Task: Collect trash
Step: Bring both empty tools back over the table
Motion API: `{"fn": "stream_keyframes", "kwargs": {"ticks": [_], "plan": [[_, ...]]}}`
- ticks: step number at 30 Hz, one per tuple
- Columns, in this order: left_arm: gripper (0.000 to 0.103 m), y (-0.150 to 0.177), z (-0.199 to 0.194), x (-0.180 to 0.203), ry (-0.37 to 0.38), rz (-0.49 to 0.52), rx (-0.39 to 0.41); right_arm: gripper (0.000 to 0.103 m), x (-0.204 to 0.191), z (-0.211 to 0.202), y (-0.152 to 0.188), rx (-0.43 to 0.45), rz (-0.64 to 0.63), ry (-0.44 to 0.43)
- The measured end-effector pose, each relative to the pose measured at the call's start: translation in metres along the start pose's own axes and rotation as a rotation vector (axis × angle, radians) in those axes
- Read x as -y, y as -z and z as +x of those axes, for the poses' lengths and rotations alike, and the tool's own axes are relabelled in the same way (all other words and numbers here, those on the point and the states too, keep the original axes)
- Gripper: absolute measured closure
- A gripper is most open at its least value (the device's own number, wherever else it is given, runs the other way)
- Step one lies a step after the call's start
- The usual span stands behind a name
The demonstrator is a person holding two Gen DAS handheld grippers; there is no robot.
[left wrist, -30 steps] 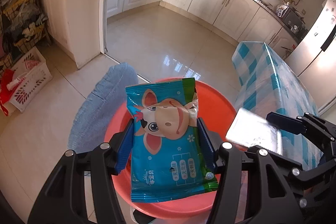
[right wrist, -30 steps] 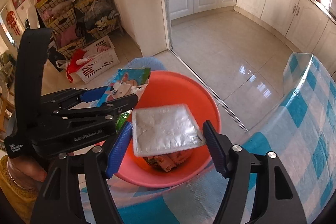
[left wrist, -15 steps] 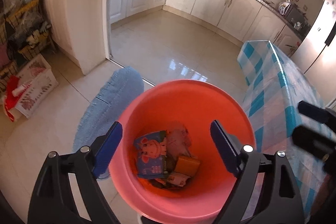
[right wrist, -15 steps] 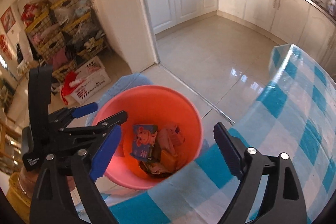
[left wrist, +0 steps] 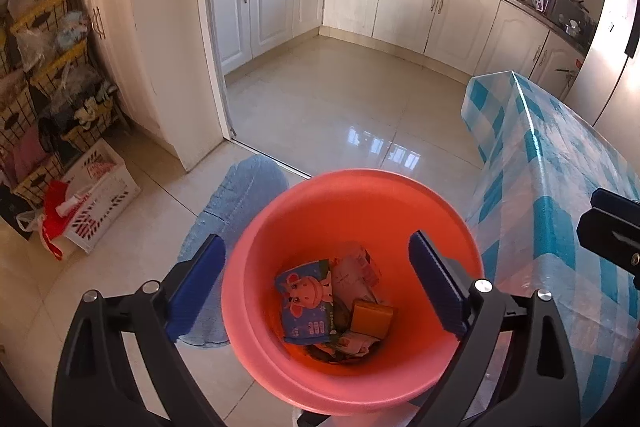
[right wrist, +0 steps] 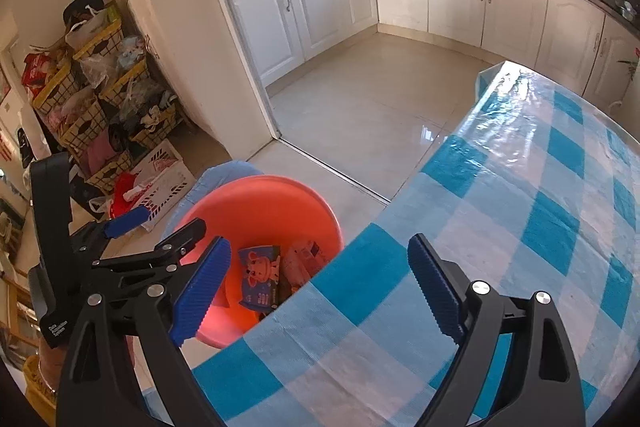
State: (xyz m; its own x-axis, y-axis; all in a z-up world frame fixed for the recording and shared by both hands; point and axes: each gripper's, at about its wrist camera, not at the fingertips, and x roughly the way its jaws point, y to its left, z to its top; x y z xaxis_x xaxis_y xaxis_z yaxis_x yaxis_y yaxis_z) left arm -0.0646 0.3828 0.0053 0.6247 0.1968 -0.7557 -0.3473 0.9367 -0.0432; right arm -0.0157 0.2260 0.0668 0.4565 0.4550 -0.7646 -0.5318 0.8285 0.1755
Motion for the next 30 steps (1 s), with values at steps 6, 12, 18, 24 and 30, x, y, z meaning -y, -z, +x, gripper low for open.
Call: {"fn": "stream_keyframes", "kwargs": {"ticks": [6,12,18,24,30], "plan": [[0.008,-0.007,-0.025,0.013,-0.025,0.016,0.047,0.014,0.014,-0.025,0.003,0.049,0.033,0.016],[0.008,-0.012,-0.058,0.038,-0.013,0.058,0.124,0.014,0.028,-0.06,0.007,0.109,0.075,0.047],[0.007,-0.02,-0.096,0.075,0.025,0.122,0.202,0.014,0.052,-0.111,0.016,0.19,0.135,0.091],[0.007,-0.023,-0.138,0.124,0.1,0.184,0.273,0.014,0.078,-0.172,0.034,0.28,0.194,0.156],[0.007,-0.018,-0.178,0.177,0.178,0.256,0.337,0.014,0.102,-0.231,0.057,0.369,0.244,0.247]]}}
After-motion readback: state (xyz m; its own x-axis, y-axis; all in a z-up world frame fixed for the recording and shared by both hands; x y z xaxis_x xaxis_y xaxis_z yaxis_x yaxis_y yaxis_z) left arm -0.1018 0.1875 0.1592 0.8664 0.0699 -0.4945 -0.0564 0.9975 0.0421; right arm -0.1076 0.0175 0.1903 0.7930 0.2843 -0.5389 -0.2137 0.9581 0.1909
